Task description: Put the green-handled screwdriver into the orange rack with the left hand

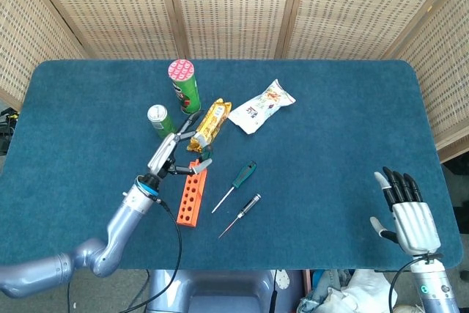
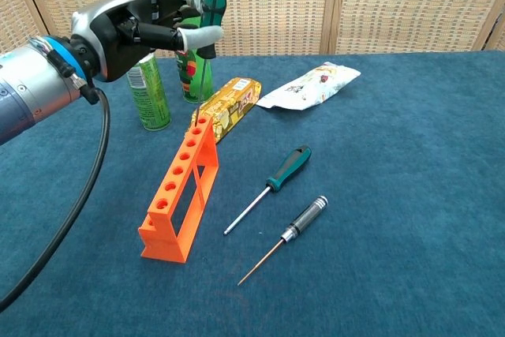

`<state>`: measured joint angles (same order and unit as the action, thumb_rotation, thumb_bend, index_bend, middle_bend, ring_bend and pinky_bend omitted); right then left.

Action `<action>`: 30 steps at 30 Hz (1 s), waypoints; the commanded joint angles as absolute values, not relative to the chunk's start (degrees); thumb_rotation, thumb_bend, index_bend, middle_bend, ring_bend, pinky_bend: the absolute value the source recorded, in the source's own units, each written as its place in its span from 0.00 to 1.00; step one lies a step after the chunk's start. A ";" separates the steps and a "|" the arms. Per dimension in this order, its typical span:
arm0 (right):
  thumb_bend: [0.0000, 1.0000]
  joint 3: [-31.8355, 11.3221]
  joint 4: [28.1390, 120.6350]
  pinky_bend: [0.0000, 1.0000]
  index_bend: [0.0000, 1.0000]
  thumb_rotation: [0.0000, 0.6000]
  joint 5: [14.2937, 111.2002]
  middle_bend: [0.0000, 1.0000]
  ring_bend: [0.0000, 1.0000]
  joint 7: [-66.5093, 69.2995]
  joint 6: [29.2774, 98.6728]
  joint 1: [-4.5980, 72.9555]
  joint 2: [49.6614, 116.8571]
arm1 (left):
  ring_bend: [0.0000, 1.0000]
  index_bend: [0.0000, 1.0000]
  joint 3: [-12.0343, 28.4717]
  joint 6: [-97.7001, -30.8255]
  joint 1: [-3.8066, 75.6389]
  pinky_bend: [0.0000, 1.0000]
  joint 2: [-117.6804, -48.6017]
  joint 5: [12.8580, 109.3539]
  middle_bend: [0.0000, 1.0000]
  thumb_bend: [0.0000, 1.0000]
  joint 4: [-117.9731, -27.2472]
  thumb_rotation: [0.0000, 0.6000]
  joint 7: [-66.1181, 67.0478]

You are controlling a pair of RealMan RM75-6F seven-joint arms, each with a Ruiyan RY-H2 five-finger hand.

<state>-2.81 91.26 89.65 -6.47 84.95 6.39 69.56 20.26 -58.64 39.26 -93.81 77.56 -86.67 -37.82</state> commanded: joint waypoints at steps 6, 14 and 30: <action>0.24 -2.94 91.14 0.00 0.00 1.00 89.43 0.00 0.00 -6.04 85.02 6.37 69.47 | 0.00 0.62 19.76 -59.52 39.86 0.00 -94.46 77.58 0.06 0.35 -85.76 1.00 -37.45; 0.24 -2.80 91.31 0.00 0.00 1.00 89.64 0.00 0.00 -6.16 85.18 6.30 69.39 | 0.00 0.62 19.07 -59.35 40.12 0.00 -93.99 76.91 0.06 0.35 -85.67 1.00 -37.09; 0.24 -2.86 91.32 0.00 0.00 1.00 89.53 0.00 0.00 -5.98 85.36 6.22 69.27 | 0.00 0.62 16.71 -59.37 40.06 0.00 -95.14 76.85 0.06 0.35 -83.19 1.00 -37.65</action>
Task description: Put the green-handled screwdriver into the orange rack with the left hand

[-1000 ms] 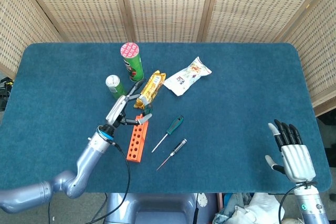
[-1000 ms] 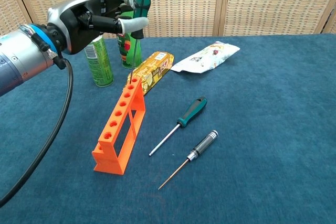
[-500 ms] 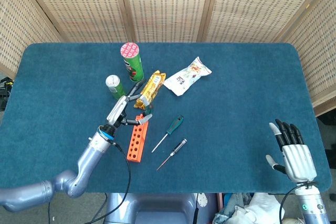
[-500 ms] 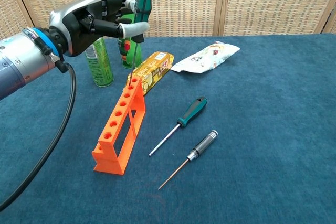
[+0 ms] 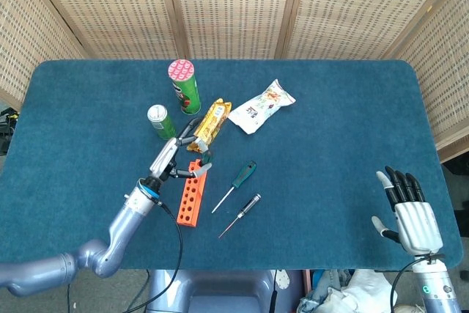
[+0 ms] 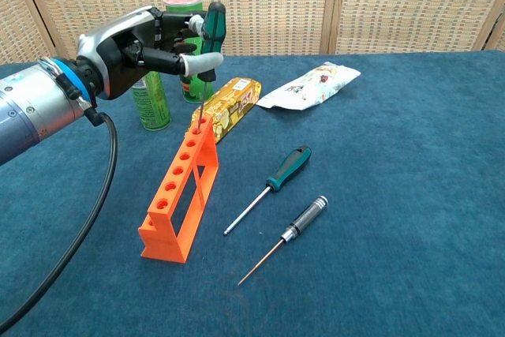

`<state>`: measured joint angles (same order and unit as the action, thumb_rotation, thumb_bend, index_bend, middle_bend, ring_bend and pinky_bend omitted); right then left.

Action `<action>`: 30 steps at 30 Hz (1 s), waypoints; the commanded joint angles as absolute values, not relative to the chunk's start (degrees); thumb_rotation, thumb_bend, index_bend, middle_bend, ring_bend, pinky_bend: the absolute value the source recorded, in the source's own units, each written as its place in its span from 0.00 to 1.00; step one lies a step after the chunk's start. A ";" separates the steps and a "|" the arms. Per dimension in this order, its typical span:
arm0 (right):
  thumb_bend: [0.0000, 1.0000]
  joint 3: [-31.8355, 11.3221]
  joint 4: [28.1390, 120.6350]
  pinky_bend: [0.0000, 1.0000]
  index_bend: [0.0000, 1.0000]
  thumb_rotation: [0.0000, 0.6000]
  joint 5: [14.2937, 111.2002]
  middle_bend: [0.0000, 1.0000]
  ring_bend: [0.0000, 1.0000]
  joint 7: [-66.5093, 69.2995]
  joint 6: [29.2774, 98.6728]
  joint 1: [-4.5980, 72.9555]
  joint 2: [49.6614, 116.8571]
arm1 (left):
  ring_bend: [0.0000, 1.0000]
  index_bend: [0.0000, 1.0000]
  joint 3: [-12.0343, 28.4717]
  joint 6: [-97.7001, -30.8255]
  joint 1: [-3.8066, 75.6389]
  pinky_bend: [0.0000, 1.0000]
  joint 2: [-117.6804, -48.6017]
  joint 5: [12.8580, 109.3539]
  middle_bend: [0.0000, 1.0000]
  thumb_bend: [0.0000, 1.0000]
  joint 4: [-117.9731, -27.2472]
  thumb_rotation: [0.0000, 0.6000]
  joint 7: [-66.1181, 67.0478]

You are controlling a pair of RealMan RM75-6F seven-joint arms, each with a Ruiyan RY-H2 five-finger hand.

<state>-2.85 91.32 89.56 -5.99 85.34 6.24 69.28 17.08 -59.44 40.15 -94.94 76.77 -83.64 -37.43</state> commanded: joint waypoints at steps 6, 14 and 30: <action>0.24 -2.87 91.31 0.00 0.00 1.00 89.47 0.00 0.00 -5.97 85.27 6.26 69.27 | 0.00 0.62 15.55 -59.28 39.79 0.00 -95.63 77.26 0.06 0.35 -81.44 1.00 -38.16; 0.24 -2.82 91.33 0.00 0.00 1.00 89.54 0.00 0.00 -6.23 85.23 6.29 69.34 | 0.00 0.62 13.37 -58.85 39.32 0.00 -96.47 78.12 0.06 0.35 -78.61 1.00 -38.38; 0.24 -2.79 91.18 0.00 0.00 1.00 89.62 0.00 0.00 -6.27 85.22 6.33 69.49 | 0.00 0.62 11.28 -59.41 37.93 0.00 -97.87 79.03 0.06 0.35 -74.36 1.00 -40.37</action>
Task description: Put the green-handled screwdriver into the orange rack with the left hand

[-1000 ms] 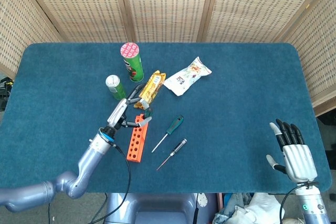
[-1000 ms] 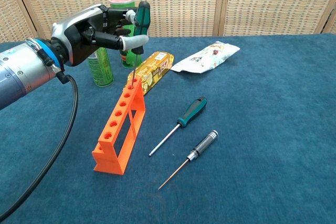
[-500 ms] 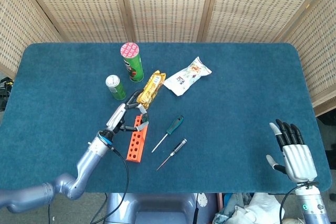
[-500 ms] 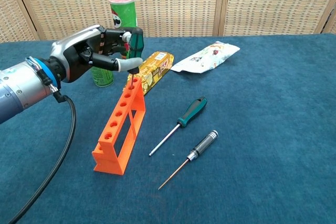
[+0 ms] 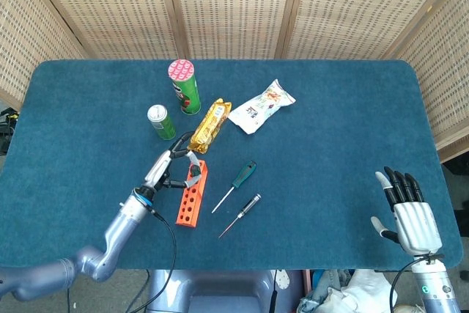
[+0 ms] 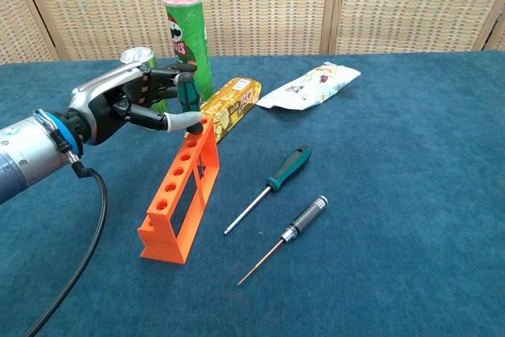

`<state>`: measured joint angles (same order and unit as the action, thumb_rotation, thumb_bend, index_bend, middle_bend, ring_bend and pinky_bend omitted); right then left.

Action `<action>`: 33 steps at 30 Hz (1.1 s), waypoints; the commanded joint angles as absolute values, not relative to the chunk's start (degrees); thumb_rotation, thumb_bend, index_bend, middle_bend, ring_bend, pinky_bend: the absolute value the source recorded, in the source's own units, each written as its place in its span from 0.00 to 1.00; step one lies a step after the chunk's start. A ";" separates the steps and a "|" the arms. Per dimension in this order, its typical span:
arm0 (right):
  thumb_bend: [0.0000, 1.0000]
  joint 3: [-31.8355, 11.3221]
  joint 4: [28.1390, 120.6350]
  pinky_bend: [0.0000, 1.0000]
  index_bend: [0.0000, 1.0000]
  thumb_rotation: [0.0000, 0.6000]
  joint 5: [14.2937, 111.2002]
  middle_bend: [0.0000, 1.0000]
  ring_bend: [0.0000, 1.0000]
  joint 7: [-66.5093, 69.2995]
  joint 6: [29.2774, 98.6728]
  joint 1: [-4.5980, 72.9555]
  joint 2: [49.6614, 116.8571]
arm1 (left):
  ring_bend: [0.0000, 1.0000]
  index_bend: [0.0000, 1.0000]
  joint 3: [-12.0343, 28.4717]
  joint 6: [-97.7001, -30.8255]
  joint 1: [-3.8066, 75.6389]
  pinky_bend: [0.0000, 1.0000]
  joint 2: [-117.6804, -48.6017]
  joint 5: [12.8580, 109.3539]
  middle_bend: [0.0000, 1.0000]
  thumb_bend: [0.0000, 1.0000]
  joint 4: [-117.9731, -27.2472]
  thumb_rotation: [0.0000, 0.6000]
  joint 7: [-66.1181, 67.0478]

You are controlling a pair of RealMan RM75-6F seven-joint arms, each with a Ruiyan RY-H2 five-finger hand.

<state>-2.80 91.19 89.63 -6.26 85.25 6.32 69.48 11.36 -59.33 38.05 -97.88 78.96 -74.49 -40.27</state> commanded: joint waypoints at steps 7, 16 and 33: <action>0.24 -2.83 91.16 0.00 0.00 1.00 89.49 0.00 0.00 -6.24 85.19 6.33 69.49 | 0.00 0.62 11.09 -59.62 37.45 0.00 -97.71 79.12 0.06 0.35 -74.07 1.00 -40.92; 0.24 -2.82 91.14 0.00 0.00 1.00 89.56 0.00 0.00 -6.29 85.26 6.33 69.51 | 0.00 0.58 11.34 -59.25 37.27 0.00 -97.52 78.57 0.06 0.34 -73.97 1.00 -40.58; 0.24 -2.79 91.25 0.00 0.00 1.00 89.55 0.00 0.00 -6.29 85.23 6.32 69.47 | 0.00 0.48 12.32 -57.96 37.62 0.00 -97.03 77.24 0.05 0.31 -75.23 1.00 -38.96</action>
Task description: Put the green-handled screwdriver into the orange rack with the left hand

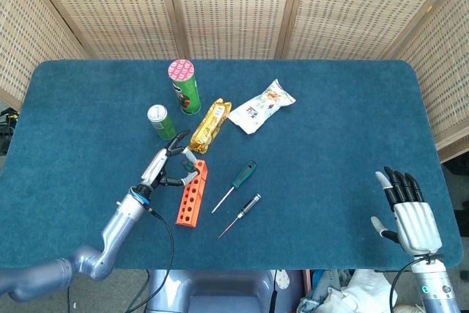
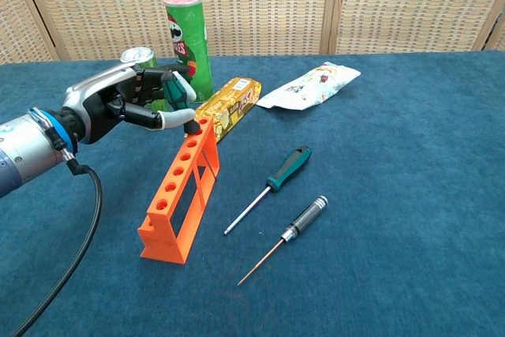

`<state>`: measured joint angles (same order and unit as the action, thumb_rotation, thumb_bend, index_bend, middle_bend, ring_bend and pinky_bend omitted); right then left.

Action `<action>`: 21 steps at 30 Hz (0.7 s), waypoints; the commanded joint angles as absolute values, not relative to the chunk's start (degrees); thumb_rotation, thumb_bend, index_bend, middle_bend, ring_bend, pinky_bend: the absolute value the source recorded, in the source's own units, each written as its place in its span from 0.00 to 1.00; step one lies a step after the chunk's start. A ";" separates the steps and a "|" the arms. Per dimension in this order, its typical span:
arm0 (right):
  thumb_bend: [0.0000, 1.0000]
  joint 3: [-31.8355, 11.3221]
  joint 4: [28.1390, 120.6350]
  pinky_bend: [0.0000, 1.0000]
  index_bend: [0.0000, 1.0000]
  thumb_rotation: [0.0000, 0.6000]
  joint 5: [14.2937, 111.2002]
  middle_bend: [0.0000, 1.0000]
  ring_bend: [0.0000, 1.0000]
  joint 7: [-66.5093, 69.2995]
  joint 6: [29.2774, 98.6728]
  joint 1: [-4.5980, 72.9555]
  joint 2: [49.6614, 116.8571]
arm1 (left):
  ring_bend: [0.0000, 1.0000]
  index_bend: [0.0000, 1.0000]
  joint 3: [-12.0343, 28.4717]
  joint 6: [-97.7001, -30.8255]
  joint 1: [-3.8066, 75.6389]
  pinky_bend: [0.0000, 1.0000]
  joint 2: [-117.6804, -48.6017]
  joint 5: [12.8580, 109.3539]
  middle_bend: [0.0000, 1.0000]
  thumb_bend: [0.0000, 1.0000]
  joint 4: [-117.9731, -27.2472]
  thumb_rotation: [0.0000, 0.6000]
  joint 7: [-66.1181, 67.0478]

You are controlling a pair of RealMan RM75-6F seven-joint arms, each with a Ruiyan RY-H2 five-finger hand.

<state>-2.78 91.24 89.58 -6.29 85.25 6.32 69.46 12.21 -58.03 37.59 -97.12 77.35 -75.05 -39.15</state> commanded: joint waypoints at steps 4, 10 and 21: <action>0.24 -2.80 91.26 0.00 0.00 1.00 89.55 0.00 0.00 -6.33 85.23 6.33 69.47 | 0.00 0.47 12.57 -57.85 37.76 0.00 -96.76 77.11 0.05 0.31 -75.88 1.00 -38.21; 0.24 -2.81 91.29 0.00 0.00 1.00 89.52 0.00 0.00 -6.26 85.29 6.29 69.42 | 0.00 0.46 12.86 -57.65 37.88 0.00 -96.51 76.86 0.04 0.30 -76.68 1.00 -37.59; 0.24 -2.92 91.22 0.00 0.00 1.00 89.37 0.00 0.00 -6.00 85.36 6.25 69.32 | 0.00 0.44 13.37 -59.38 37.34 0.00 -94.84 77.38 0.04 0.29 -80.48 1.00 -35.96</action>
<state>-2.91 91.22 89.37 -6.01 85.36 6.25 69.32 13.39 -58.91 37.65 -95.32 77.25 -79.82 -36.36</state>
